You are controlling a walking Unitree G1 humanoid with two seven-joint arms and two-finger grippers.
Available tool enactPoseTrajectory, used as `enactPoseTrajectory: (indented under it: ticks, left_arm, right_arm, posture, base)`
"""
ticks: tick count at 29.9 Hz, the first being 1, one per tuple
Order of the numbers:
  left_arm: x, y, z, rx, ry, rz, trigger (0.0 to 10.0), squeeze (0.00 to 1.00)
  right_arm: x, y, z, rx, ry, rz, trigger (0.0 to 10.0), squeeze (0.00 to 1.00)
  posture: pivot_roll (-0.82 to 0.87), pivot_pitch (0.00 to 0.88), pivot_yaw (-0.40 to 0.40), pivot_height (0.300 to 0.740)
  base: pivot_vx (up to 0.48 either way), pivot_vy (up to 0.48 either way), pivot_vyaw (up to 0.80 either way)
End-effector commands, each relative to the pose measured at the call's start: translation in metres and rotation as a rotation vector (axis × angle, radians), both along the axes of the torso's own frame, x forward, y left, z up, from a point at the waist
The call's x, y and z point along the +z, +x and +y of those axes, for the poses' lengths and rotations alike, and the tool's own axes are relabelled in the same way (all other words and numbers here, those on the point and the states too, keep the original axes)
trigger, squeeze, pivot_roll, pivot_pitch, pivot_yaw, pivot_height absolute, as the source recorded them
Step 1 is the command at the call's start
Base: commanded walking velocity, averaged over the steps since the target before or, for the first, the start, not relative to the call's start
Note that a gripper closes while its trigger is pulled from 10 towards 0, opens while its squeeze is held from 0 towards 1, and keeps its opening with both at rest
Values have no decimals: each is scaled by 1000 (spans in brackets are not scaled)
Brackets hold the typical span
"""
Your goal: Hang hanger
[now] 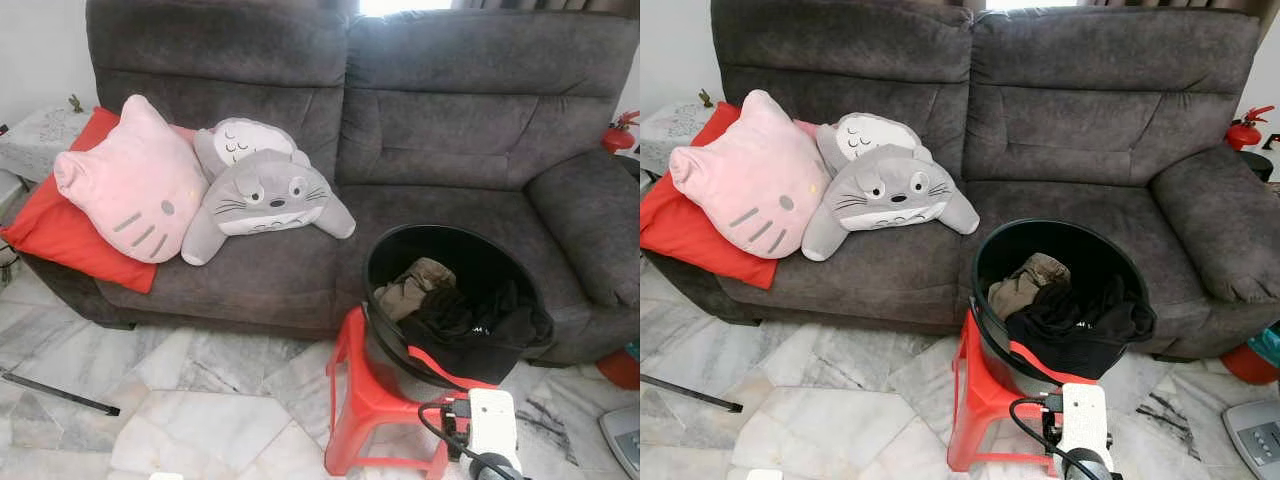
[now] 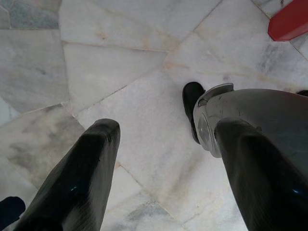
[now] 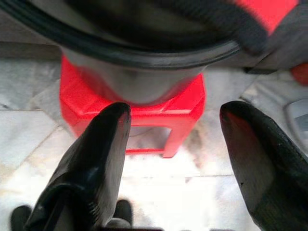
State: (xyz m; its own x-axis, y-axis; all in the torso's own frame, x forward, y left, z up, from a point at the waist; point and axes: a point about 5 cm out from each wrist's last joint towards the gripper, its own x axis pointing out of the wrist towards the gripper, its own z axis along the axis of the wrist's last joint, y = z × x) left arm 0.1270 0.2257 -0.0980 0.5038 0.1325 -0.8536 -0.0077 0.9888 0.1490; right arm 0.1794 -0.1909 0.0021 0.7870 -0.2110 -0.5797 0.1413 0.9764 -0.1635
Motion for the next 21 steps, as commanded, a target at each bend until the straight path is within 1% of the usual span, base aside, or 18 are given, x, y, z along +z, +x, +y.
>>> enactPoseTrajectory:
  ticks: [1,3,4,5,6,7,14,17,19,21]
  left_arm:
    - [-1,0,-1,-11,5,4,10000,0]
    - [-1,0,-2,-11,7,5,10000,0]
    - [-1,0,-2,-10,7,5,10000,0]
    - [-1,0,-3,-10,6,5,10000,0]
    - [-1,0,-4,-11,6,5,10000,0]
    - [-1,0,-6,-12,4,5,10000,0]
    - [-2,0,-10,-13,-3,3,10000,0]
    - [-2,0,-10,-16,-4,7,10000,0]
    - [-2,1,-10,-16,-3,6,10000,0]
    - [-2,1,-9,-15,-3,5,10000,0]
  right_arm:
    - [10,5,-1,34,-66,-57,10000,0]
    - [13,6,-3,22,-121,-72,10000,0]
    - [14,6,-3,17,-130,-75,10000,0]
    - [32,-7,-20,35,-362,-210,10000,0]
    - [47,-21,-29,70,-504,-316,10000,0]
    - [64,-36,-32,132,-632,-423,10000,0]
    - [65,-37,-34,133,-665,-436,10000,0]
    - [67,-43,-35,147,-683,-464,10000,0]
    - [65,-43,-36,144,-657,-441,10000,0]
    - [61,-38,-31,190,-606,-431,10000,0]
  posture:
    - [-90,0,-33,740]
    - [-95,0,-34,740]
    - [-95,0,-34,740]
    - [-95,0,-34,740]
    - [-98,0,-34,740]
    - [-98,0,-34,740]
    - [-99,0,-38,740]
    - [-105,0,-37,740]
    - [-104,0,-37,740]
    - [-104,0,-37,740]
  base:
    - [0,0,0]
    - [0,0,0]
    - [0,0,0]
    - [0,0,0]
    - [0,0,0]
    - [0,0,0]
    - [0,0,0]
    - [0,0,0]
    - [0,0,0]
    - [0,0,0]
